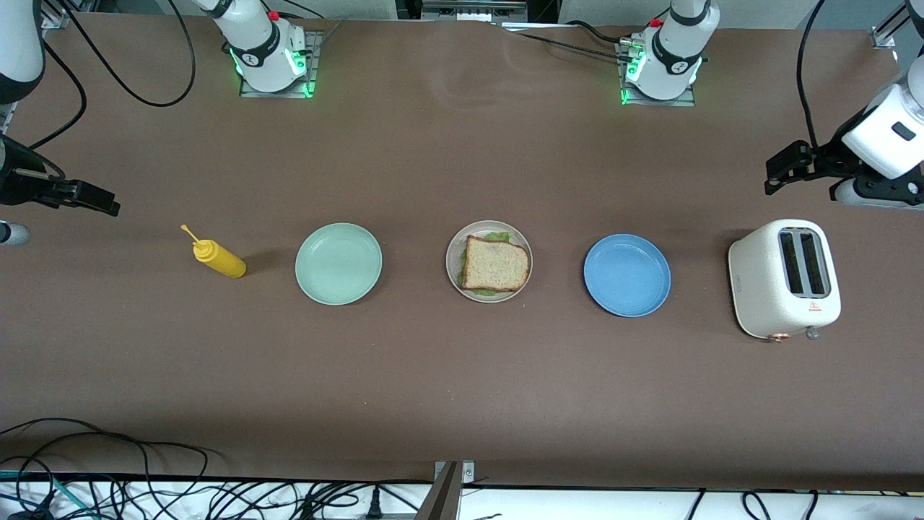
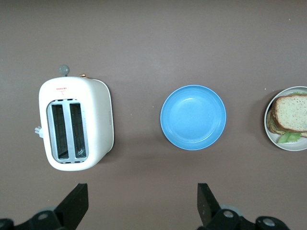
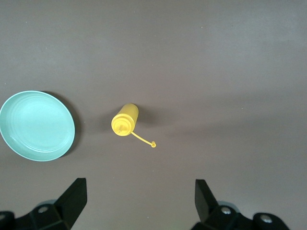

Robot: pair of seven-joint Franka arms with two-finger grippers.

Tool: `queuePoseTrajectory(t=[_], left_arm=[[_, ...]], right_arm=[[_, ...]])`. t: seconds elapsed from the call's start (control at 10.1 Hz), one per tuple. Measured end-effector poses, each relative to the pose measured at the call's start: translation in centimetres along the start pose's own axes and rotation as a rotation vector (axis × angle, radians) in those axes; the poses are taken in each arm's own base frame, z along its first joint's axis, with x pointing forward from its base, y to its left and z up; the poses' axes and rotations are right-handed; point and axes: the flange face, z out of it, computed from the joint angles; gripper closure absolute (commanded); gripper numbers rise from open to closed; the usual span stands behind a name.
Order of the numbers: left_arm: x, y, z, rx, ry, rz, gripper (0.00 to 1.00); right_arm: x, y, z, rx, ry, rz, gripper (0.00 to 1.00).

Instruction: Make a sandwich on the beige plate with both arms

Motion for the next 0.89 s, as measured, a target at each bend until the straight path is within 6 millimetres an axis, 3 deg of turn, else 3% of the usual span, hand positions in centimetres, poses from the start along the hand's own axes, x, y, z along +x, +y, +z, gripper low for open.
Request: queuePoseTrajectory(t=[0.3, 0.5, 0.89], left_arm=[[0.0, -0.6, -0.2, -0.001, 0.003, -0.011, 0.00], [-0.1, -1.6, -0.2, -0.002, 0.003, -0.028, 0.00], [-0.1, -1.7, -0.2, -0.003, 0.004, -0.030, 0.00]], right_arm=[[0.6, -1.1, -0.6, -0.064, 0.020, -0.049, 0.00], [0.9, -0.9, -0.7, -0.059, 0.025, -0.037, 0.00], [0.9, -0.3, -0.7, -0.021, 0.023, -0.004, 0.00]])
